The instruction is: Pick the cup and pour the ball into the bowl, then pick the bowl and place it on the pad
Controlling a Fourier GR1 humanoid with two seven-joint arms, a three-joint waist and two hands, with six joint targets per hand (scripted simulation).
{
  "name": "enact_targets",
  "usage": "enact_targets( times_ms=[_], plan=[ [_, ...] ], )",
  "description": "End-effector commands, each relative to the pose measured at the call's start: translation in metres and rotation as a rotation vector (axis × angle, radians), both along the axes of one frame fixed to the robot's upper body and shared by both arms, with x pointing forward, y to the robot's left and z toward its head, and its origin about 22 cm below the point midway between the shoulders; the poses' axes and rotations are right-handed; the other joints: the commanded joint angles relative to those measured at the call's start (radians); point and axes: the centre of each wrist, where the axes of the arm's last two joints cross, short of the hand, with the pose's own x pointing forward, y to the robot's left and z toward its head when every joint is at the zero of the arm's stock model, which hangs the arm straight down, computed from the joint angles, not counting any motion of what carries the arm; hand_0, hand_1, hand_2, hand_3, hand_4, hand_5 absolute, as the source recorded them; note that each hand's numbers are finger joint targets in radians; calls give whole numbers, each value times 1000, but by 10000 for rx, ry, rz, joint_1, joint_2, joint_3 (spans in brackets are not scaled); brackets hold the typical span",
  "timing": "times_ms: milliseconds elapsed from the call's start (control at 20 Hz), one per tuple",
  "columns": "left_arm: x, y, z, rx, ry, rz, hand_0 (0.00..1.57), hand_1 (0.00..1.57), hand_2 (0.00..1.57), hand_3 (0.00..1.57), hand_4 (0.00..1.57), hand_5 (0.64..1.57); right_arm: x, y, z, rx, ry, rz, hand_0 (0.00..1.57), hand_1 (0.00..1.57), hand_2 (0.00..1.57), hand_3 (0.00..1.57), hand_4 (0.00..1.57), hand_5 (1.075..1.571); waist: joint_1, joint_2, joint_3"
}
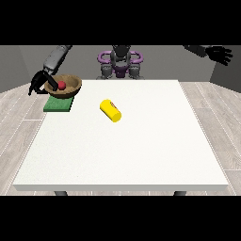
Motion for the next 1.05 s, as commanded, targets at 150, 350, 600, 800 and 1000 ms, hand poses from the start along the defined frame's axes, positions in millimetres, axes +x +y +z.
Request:
enact_targets(
  times_ms=[150,350,600,800,1000],
  plan=[
    [-8,29,31,-50,-1270,47,0,0,0,0,1188,1558,-9,-48,39,-244,-784,-1459,1218,1218,1411,1299,0,1553,55,1300,1],
    [-7,13,18,131,-781,-58,0,0,0,0,1174,1549,-9,-40,12,426,-1,-879,420,420,562,917,0,1518,213,676,9],
    [-13,17,-2,189,-61,-195,0,0,0,0,1158,1547,-1,-26,6,645,417,-605,0,0,140,93,0,1370,62,19,3],
    [26,-73,-24,-121,1019,-1247,0,0,0,0,902,1559,20,-21,40,594,1403,-360,0,0,0,0,0,1354,-68,-1500,3],
    [6,-73,-72,-371,3124,-678,0,0,0,0,902,1559,41,17,43,1049,1223,1390,0,0,0,0,476,1434,-565,-3502,-19]
  ],
)
